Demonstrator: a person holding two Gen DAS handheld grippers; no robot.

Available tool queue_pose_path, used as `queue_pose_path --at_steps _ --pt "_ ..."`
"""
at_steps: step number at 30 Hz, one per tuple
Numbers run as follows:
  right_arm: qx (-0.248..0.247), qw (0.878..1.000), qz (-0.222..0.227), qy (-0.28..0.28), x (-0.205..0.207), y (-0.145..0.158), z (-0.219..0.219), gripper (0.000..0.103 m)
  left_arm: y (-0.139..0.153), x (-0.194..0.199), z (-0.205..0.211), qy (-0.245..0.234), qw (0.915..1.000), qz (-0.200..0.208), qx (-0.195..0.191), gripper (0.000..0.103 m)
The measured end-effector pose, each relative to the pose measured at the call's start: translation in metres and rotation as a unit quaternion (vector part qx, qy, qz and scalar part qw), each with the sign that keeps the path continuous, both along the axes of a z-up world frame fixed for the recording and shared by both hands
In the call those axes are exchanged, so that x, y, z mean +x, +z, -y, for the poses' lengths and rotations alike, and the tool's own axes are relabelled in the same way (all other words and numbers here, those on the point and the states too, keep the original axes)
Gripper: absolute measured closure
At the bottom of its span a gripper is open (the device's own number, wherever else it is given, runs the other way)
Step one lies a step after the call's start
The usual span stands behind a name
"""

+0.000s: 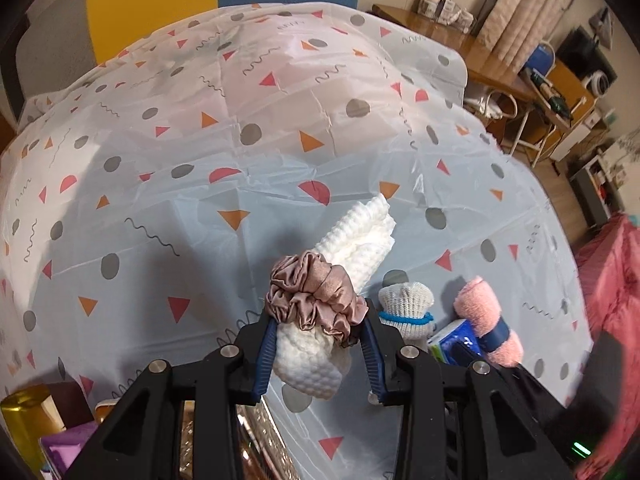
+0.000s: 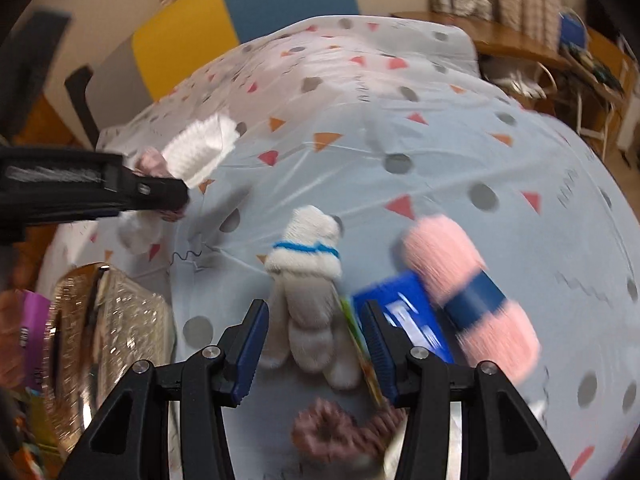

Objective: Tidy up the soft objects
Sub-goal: 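Grasp the white mesh puff with the left gripper while the right gripper grasps the grey knit sock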

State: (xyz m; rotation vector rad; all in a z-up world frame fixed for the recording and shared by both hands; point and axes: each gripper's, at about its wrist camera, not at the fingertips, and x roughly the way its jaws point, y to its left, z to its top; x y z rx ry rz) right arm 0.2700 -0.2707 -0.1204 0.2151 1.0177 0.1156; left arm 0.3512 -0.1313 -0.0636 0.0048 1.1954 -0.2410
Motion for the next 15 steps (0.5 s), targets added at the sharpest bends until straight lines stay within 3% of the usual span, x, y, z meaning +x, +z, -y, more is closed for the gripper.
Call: queue_pose_path --at_steps 8,12,15 --pt "-0.035 0.999 -0.004 0.008 0.038 -0.033 -0.02 0.054 0.035 -0.009 -0.025 0.02 0.999 0.021 -0.033 0.064" --pt "-0.063 0.997 -0.001 0.044 0.035 -0.044 -0.033 0.068 0.06 -0.01 -0.049 0.047 0.997 0.042 -0.046 0.064" --pt "-0.046 0.997 -0.007 0.067 0.031 -0.045 -0.037 0.068 0.076 -0.013 -0.069 0.066 0.995 0.057 -0.049 0.064"
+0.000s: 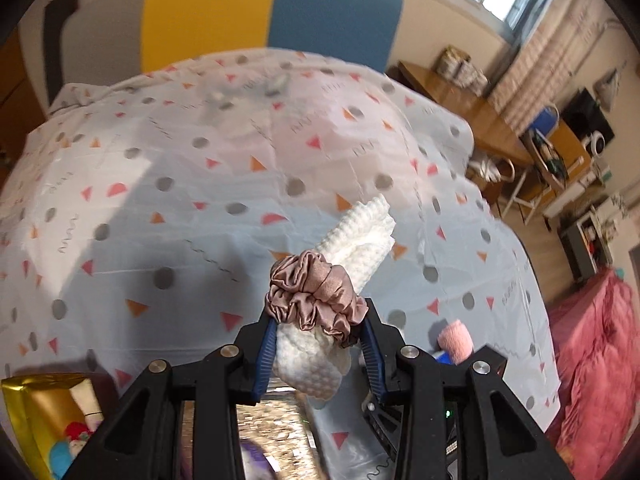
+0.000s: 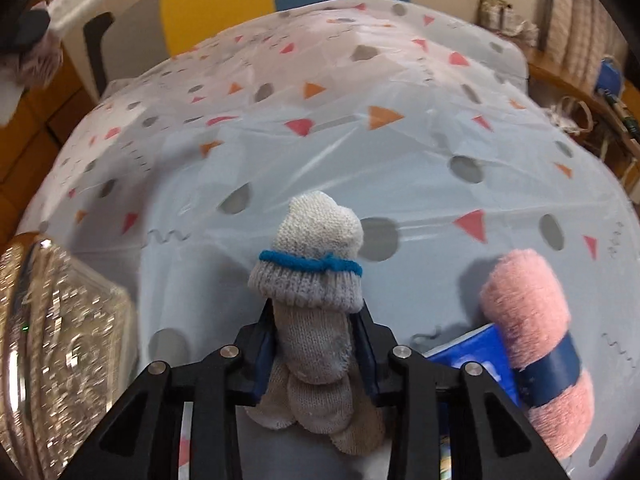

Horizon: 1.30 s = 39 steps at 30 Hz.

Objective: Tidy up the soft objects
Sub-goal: 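Grasp the white mesh puff with the left gripper while the right gripper grasps the grey knit sock, then carry the puff with the left gripper and release it into the gold tray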

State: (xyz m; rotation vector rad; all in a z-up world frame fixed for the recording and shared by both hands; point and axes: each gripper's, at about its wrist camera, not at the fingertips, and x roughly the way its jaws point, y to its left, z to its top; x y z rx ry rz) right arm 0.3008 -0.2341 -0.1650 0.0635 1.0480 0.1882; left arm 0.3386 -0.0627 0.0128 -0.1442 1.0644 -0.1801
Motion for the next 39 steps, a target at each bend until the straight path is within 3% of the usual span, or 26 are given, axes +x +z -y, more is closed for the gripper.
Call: queue_pose_path --at_steps 4,14,21,24,30,35,39 --pt "0.008 1.0 -0.014 0.025 -0.009 -0.002 -0.01 0.068 0.017 -0.007 -0.028 0.023 0.9996 0.014 -0.003 0.064" --pt "-0.008 0.999 -0.025 0.023 -0.024 -0.006 -0.02 0.066 0.048 -0.041 -0.127 0.098 0.9941 0.042 -0.015 0.064" --pt "-0.027 0.999 -0.011 0.02 -0.031 -0.007 -0.026 0.065 0.049 -0.087 -0.209 0.154 0.9856 0.067 -0.016 0.064" --pt "-0.025 1.0 -0.011 0.015 -0.033 -0.008 -0.025 0.065 0.035 -0.113 -0.25 0.182 0.9806 0.064 -0.035 0.064" --pt "-0.044 0.999 0.009 0.017 -0.041 -0.009 -0.03 0.065 0.0 -0.167 -0.306 0.227 0.9713 0.062 -0.037 0.063" --pt "-0.055 0.998 0.019 0.013 -0.044 -0.009 -0.033 0.065 -0.049 -0.211 -0.339 0.254 0.9661 0.039 -0.024 0.063" --pt "-0.064 0.998 0.028 0.01 -0.049 -0.009 -0.036 0.065 -0.091 -0.229 -0.354 0.272 0.9613 0.007 -0.045 0.063"
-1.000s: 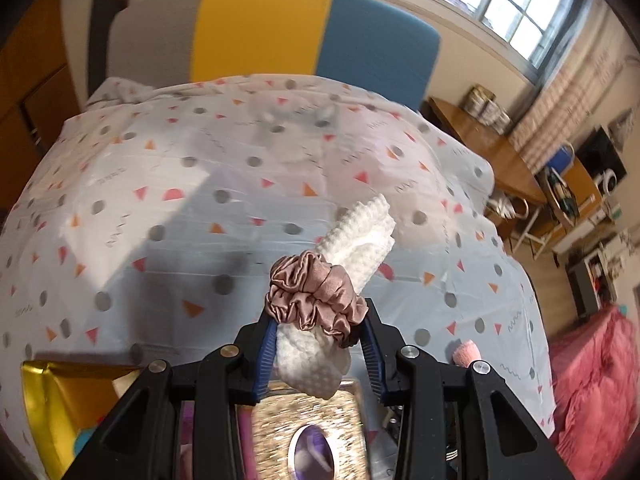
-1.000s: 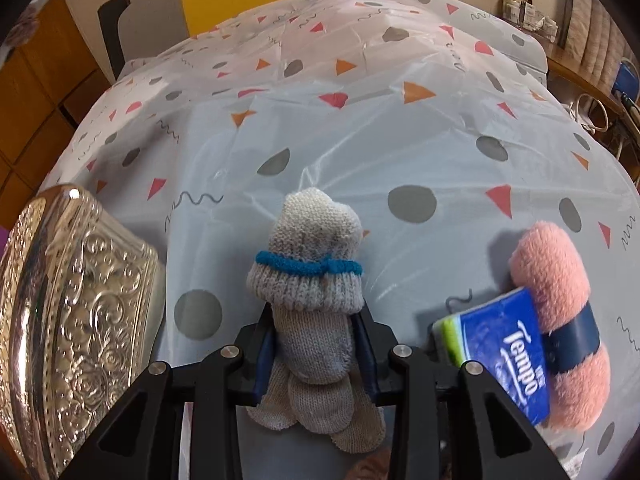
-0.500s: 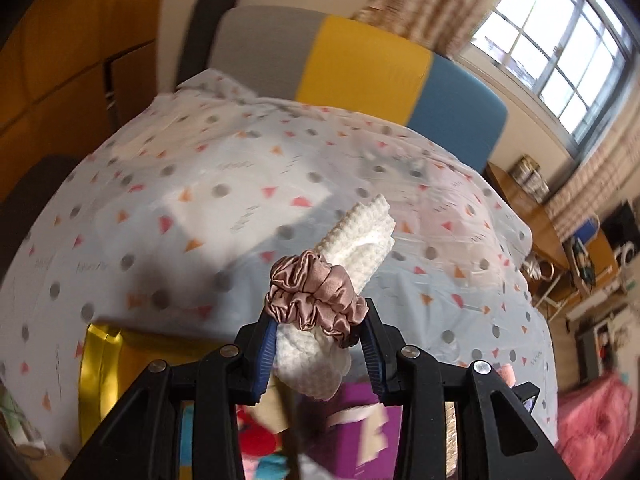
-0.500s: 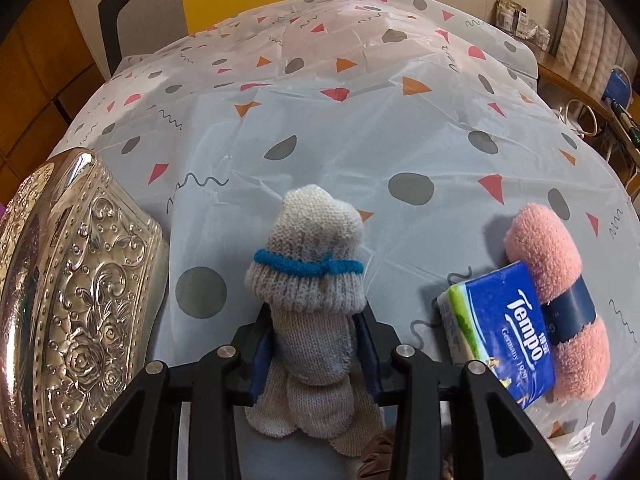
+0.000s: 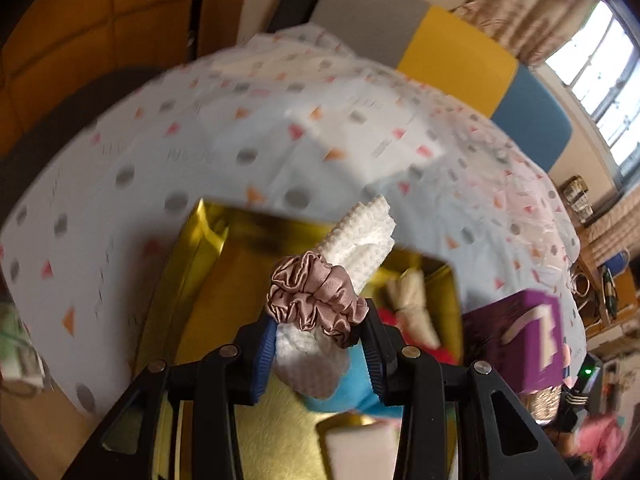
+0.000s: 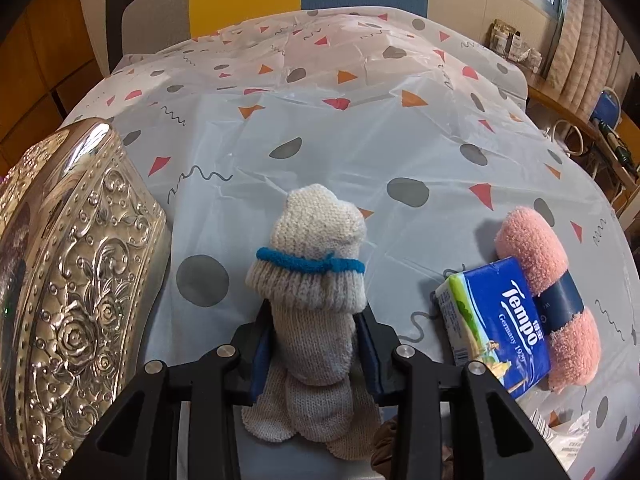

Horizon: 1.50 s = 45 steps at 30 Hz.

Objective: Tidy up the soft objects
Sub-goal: 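Carry the puff with the left gripper and release it into the gold tray, then lift the grey knit sock with the right gripper toward the tray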

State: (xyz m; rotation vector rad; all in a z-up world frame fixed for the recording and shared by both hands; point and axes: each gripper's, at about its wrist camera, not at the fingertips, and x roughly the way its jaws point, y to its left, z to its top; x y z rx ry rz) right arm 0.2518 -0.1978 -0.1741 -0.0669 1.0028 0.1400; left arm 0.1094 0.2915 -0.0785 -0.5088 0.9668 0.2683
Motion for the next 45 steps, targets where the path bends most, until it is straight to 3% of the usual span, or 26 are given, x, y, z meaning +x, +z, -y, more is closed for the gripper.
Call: queue_pose_path --at_steps 6,14,19,23,26,36,45 --pt "-0.016 1.0 0.016 -0.004 -0.008 -0.001 -0.005 0.065 -0.032 0.004 0.0 -0.006 0.9998 -0.02 0.007 0.061" --pt "-0.032 0.999 0.028 -0.021 -0.014 -0.002 -0.011 0.066 -0.043 0.031 -0.001 -0.017 0.9995 -0.023 0.011 0.052" --pt "-0.027 0.999 0.032 -0.028 -0.016 -0.003 -0.01 0.065 -0.032 0.014 -0.001 -0.001 0.9993 0.005 0.037 0.036" --pt "-0.023 0.998 0.038 -0.032 -0.018 -0.003 -0.009 0.065 -0.017 -0.007 0.002 0.011 0.998 0.03 0.054 0.034" --pt "-0.022 0.999 0.038 -0.032 -0.019 -0.003 -0.009 0.065 -0.005 -0.025 0.018 0.002 0.9946 0.049 0.091 0.033" --pt "-0.034 0.999 0.029 -0.031 -0.017 -0.001 -0.012 0.066 0.009 -0.071 0.08 -0.028 0.9835 0.085 0.157 0.018" --pt "-0.043 0.998 0.001 -0.04 -0.014 0.002 -0.015 0.066 0.013 -0.093 0.119 -0.07 0.9749 0.102 0.185 0.012"
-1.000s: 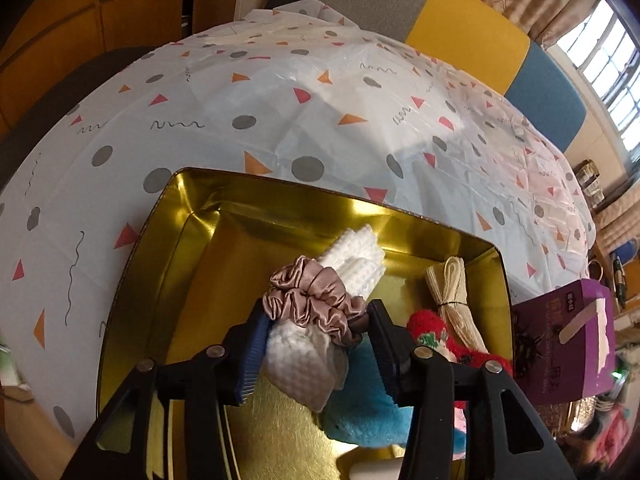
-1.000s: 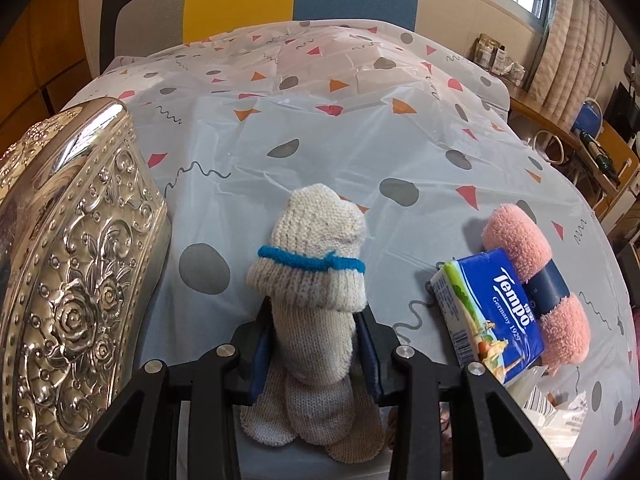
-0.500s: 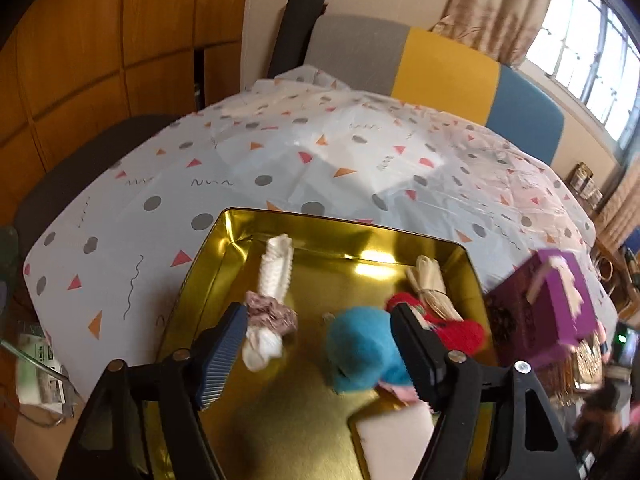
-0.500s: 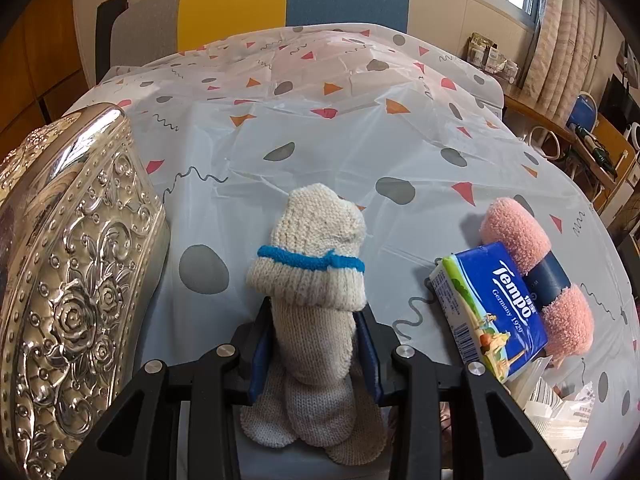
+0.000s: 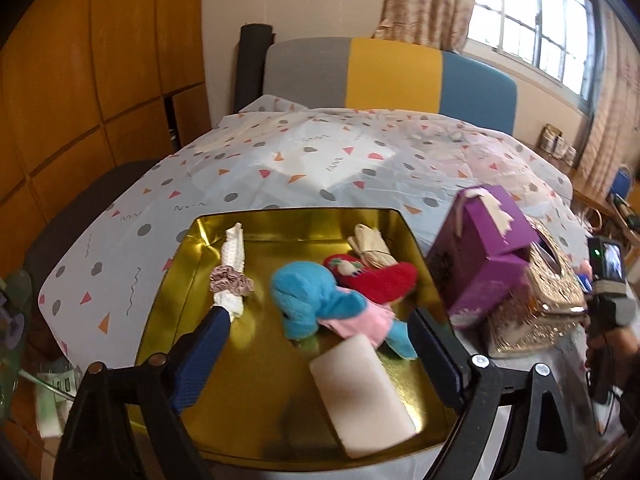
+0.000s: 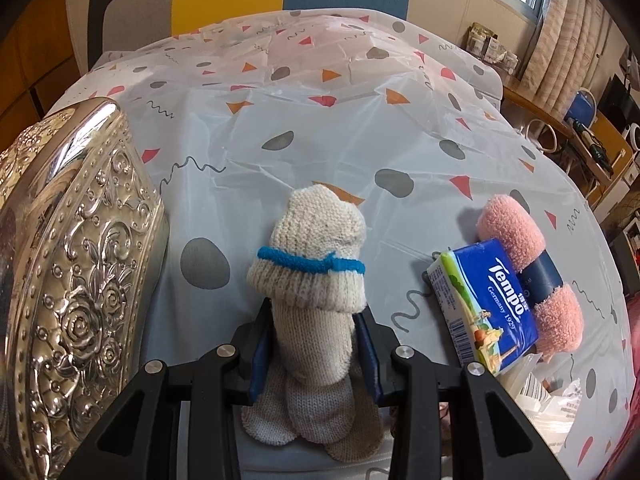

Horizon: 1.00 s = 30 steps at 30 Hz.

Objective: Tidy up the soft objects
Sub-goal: 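Lift the grey knit sock with the right gripper toward the tray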

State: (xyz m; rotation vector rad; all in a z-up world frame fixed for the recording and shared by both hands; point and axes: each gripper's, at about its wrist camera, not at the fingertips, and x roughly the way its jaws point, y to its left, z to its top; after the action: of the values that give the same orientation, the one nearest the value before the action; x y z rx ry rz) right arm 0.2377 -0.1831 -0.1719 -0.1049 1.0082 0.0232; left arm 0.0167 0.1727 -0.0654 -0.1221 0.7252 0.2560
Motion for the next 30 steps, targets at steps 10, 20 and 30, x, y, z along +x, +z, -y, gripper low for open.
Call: queue_pose_path --at_steps 10,20,30 --pt "0.015 0.999 -0.035 -0.031 0.009 0.008 0.0 0.073 -0.004 -0.011 0.014 -0.02 0.9998 -0.004 0.003 0.01" --pt "0.007 1.0 0.009 -0.017 0.017 0.052 -0.011 0.074 -0.011 -0.012 0.016 -0.026 0.9996 -0.014 -0.001 0.01" --pt "-0.012 0.993 0.099 0.058 0.02 0.137 -0.052 0.074 -0.015 -0.013 0.015 -0.027 0.9994 -0.017 -0.013 0.01"
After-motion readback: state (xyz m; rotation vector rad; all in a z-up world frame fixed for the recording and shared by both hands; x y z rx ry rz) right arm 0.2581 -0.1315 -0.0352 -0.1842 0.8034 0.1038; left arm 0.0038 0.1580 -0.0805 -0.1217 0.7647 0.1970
